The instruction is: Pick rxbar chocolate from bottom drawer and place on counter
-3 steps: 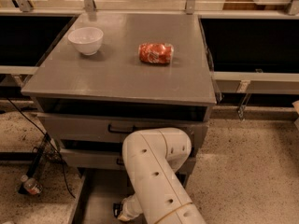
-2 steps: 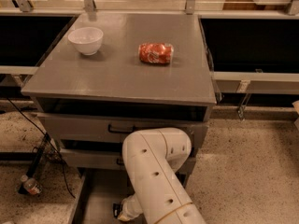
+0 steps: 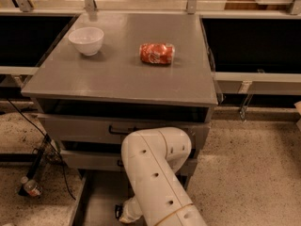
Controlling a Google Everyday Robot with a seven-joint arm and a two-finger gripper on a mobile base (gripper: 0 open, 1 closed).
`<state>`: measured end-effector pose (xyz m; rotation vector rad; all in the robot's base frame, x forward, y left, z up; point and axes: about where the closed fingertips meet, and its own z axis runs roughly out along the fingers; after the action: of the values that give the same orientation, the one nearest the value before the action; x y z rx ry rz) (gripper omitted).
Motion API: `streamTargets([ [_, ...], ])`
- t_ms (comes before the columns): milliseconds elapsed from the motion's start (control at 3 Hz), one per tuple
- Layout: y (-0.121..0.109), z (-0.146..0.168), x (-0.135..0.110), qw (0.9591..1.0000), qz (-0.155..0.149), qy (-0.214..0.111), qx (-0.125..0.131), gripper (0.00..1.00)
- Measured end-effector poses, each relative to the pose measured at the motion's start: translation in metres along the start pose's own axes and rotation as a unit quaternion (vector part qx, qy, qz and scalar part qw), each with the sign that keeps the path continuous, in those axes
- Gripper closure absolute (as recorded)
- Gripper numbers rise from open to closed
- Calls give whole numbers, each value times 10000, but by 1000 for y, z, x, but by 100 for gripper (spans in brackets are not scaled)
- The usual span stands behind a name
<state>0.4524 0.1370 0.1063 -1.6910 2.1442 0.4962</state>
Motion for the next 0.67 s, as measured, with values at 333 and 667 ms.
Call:
streamTargets([
  [333, -6, -23, -16, 9999, -151, 67, 41, 100],
  [667, -9, -33, -24, 9997, -209, 107, 39, 100],
])
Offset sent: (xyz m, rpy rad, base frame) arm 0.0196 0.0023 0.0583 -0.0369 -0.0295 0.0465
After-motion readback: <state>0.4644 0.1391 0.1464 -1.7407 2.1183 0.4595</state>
